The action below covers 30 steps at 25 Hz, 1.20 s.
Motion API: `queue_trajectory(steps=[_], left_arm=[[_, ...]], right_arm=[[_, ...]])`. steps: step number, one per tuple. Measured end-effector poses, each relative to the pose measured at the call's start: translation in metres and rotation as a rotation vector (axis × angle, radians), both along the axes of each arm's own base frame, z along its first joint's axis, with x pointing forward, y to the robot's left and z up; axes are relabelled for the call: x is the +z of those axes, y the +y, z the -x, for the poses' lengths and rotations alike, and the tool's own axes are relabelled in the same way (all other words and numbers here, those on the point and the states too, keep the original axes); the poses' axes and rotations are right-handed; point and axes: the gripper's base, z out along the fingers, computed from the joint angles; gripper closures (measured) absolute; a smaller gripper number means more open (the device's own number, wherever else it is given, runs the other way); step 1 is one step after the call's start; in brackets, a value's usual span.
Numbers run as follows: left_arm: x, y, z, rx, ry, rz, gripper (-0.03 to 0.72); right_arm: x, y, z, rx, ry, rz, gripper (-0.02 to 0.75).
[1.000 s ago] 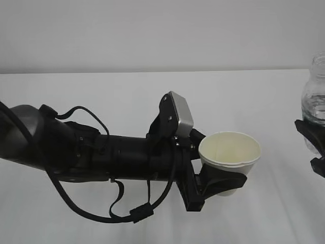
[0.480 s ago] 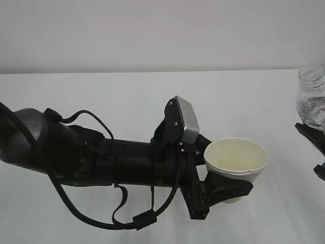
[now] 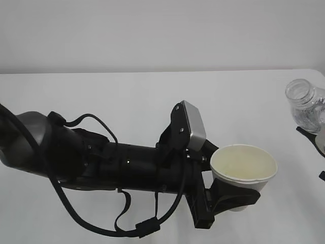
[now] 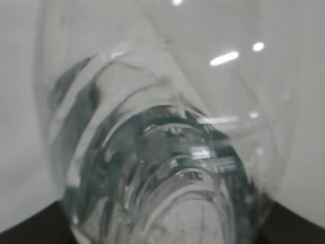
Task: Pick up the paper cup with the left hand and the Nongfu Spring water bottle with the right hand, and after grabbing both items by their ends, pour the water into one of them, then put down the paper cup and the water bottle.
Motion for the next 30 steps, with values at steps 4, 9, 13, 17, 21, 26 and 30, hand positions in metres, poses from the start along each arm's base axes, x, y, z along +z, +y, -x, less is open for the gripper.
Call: queue_trajectory(steps=[4,9,13,17,21,26,30], left_arm=[[-0.0003,0.0000,0.0006,-0.007,-0.003,-0.003,0.211],[-0.0004,0.0001,0.0008,-0.010,-0.005,-0.004,0.211],[-0.0010,0.0002,0.0017,-0.021,-0.010,-0.011,0.211],[-0.0029,0.0007,0.0011,-0.015,-0.014,-0.033,0.211],[-0.0032,0.0003,0.0018,-0.019,-0.015,-0.036,0.211],[-0.0032,-0.0010,0.0037,-0.024,-0.015,-0.036,0.211],[-0.0029,-0.0015,0.0037,-0.018,-0.011,-0.032,0.211]], right_arm=[[-0.0001,-0.0001,0.0000,0.024,-0.013,0.064,0.311],[-0.0001,-0.0001,0.0000,0.058,-0.032,0.151,0.311],[-0.0001,-0.0001,0.0000,0.078,-0.044,0.203,0.311],[-0.0001,-0.0001,0.0000,0.096,-0.054,0.251,0.311],[-0.0001,-0.0001,0.0000,0.113,-0.064,0.294,0.311],[-0.0001,-0.0001,0.0000,0.139,-0.079,0.362,0.311],[-0.0001,-0.0001,0.0000,0.145,-0.082,0.376,0.311]])
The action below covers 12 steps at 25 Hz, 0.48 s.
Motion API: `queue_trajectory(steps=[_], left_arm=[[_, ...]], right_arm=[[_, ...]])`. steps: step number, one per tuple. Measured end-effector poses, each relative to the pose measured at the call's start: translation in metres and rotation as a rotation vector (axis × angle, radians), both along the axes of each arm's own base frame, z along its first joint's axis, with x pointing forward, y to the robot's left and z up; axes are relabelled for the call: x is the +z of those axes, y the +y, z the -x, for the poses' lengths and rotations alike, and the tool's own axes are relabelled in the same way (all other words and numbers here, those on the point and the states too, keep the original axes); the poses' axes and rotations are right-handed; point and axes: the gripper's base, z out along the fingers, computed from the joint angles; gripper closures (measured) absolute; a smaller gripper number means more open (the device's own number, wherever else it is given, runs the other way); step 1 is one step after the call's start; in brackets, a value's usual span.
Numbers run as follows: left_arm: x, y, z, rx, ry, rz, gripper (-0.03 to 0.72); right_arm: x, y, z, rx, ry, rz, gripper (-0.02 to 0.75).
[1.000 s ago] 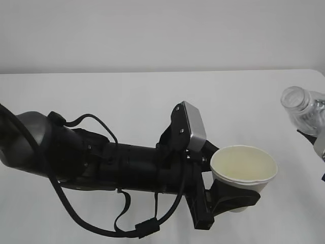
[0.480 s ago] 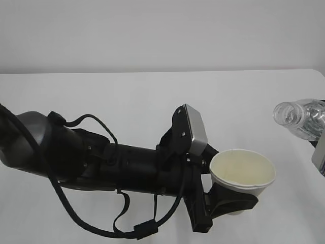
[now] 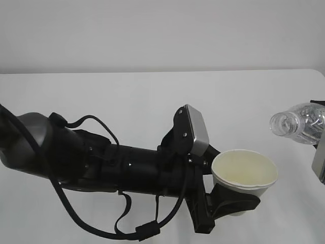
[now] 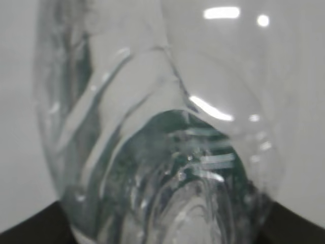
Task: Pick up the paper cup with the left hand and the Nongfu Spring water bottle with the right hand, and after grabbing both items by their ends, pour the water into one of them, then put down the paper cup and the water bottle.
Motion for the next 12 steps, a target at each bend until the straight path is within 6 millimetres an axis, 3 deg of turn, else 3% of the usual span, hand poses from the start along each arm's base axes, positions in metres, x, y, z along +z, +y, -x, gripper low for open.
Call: queue_trajectory(steps=[12], left_arm=[[0.008,-0.010,-0.010,0.013,-0.031,0.030,0.211]], right_arm=[[0.002,0.001,-0.001,0.037,-0.041,0.066,0.311]])
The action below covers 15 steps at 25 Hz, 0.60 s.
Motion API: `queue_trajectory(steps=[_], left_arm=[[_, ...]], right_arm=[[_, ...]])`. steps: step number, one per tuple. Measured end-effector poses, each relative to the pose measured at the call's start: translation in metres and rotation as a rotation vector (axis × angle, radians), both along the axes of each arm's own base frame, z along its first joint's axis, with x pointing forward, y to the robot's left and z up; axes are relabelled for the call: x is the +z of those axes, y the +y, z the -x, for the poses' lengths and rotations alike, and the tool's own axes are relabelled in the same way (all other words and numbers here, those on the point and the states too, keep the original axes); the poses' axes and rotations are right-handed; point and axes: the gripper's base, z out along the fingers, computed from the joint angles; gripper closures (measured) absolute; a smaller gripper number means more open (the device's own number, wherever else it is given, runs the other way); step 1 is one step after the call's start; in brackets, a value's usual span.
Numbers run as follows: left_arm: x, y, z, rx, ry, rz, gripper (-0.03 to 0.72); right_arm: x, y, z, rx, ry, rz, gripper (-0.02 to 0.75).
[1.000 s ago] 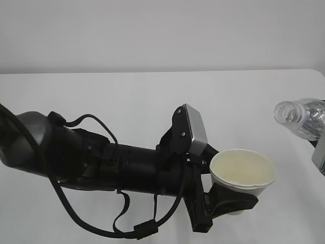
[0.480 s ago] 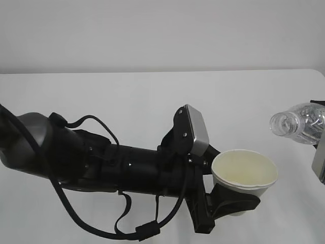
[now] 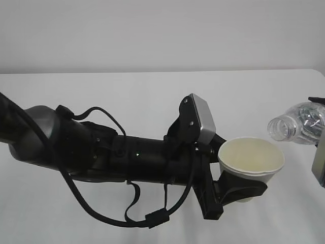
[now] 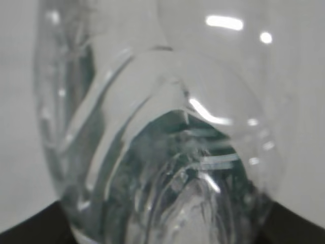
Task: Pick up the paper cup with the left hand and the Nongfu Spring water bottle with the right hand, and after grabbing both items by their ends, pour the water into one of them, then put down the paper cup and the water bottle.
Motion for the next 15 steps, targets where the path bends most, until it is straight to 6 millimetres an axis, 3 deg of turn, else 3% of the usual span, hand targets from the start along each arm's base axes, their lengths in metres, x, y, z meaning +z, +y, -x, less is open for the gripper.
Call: queue_trajectory(steps=[15], left_arm=[[0.000,-0.008,0.013,-0.034,0.016,-0.004,0.211]], right_arm=[[0.002,0.001,-0.001,0.026,-0.038,0.038,0.311]])
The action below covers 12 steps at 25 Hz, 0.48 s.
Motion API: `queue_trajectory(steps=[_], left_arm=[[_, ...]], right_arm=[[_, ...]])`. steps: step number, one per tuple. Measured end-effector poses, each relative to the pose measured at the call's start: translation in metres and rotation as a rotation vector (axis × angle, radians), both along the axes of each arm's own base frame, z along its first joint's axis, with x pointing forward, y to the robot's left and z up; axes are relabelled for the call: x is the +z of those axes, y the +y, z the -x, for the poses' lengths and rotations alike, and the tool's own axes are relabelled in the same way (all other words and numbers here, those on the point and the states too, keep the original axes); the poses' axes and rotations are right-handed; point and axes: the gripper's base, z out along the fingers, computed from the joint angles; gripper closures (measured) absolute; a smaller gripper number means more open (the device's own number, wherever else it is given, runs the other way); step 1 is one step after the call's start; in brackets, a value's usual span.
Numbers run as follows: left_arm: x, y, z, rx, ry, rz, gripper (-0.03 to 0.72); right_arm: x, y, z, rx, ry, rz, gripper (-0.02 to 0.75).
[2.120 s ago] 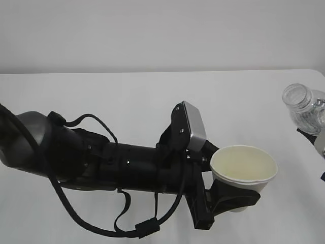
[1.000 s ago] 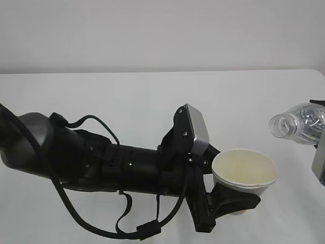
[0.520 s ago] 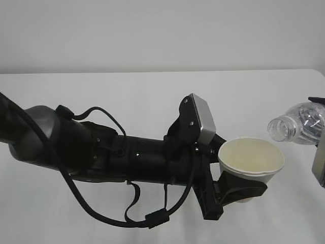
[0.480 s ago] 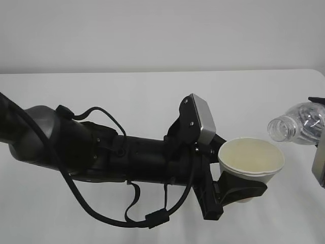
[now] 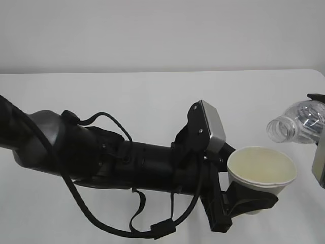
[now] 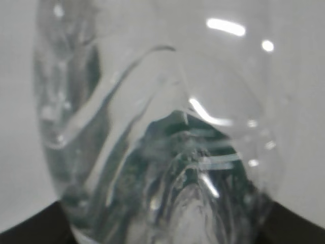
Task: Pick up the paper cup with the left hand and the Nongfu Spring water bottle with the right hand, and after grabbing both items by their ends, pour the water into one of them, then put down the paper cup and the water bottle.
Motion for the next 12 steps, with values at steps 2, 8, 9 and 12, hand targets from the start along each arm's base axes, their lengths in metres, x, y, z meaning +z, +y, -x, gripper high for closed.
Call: queue_trajectory(steps=[2,8,9,12], left_arm=[[-0.0001,0.0000,0.0001,0.004,0.023,-0.001,0.211],[-0.0001,0.0000,0.0001,0.013,0.062,-0.002,0.211],[-0.0001,0.0000,0.0001,0.014,0.068,-0.002,0.211],[-0.0003,0.0001,0.0004,0.014,0.084,-0.005,0.211]], right_arm=[[0.0000,0.0000,0.0000,0.002,-0.002,0.006,0.311],[0.0000,0.0000,0.0000,0.008,-0.006,0.023,0.311],[0.0000,0.0000,0.0000,0.008,-0.006,0.024,0.311],[0.0000,0.0000,0.0000,0.012,-0.009,0.036,0.311]])
